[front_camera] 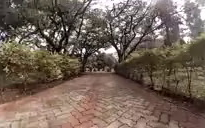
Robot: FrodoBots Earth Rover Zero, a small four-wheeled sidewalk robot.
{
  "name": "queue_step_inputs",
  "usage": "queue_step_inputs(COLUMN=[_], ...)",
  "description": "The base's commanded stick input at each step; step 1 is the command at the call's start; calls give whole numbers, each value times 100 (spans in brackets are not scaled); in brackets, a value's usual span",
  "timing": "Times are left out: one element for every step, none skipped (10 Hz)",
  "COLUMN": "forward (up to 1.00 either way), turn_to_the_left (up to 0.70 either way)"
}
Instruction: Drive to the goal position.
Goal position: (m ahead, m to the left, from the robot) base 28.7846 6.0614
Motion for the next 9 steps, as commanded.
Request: queue_step_inputs(forward=[70, 70, 70, 70, 70, 70, 70, 70, 70], turn_to_the_left=[0, 0, 0, 0, 0, 0, 0, 0, 0])
